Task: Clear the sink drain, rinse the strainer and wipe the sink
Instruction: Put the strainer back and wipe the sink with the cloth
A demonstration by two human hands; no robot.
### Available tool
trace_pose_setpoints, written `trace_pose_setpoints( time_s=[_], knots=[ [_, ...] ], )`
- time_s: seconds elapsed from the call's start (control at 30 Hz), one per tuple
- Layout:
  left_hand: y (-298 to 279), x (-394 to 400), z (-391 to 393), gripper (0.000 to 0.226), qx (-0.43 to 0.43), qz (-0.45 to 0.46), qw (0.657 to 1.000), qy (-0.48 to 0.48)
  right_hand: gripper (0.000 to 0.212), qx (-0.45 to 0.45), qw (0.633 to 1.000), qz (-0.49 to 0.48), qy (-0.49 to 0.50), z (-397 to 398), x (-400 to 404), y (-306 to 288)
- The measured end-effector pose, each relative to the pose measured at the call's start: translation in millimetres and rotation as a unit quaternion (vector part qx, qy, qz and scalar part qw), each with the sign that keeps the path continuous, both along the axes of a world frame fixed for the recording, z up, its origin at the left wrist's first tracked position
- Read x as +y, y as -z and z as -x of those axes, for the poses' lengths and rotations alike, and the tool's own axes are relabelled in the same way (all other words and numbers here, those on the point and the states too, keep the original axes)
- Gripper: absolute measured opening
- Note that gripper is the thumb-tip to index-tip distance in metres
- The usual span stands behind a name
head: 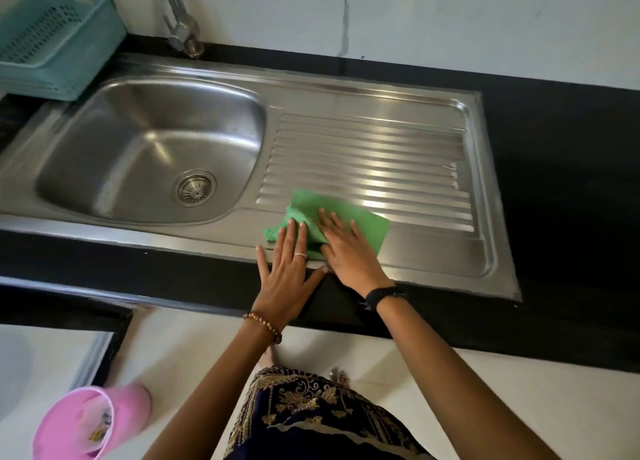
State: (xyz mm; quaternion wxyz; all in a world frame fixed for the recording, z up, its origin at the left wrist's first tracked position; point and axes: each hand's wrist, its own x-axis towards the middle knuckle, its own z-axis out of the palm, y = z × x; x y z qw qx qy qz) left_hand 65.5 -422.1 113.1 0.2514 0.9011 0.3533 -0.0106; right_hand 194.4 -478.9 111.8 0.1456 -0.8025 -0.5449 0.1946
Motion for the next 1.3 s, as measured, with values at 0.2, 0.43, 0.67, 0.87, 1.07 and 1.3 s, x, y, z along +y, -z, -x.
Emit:
trace_pose_setpoints(
  time_s=[0.2, 0.43, 0.67, 0.87, 1.07, 1.3],
  knots=[
    [-2, -47, -44, 0.066, 0.029, -0.005, 0.988, 0.149, 0.054, -0.048, 0.99, 0.015, 0.133, -59, -84, -2],
    [5, -47, -50, 0.072, 0.091, 0.029, 0.985, 0.143, 0.059, -0.153, 0.956, 0.068, 0.239, -94, -132, -5],
    [10, -50, -49, 0.071, 0.081, 0.009, 0.987, 0.135, 0.056, -0.139, 0.944, 0.093, 0.285, -85, -161, -16],
    [11, -52, -46, 0.069, 0.067, -0.01, 0.989, 0.135, 0.045, -0.077, 0.952, 0.041, 0.293, -50, -175, -14],
    [5, -29, -23, 0.064, 0.03, 0.0, 0.994, 0.105, 0.051, -0.052, 0.963, 0.106, 0.243, -95, -151, -15],
    [0, 35, 30, 0.059, 0.019, -0.022, 1.0, -0.011, 0.049, 0.003, 0.983, 0.055, 0.175, -76, -157, -11]
  ],
)
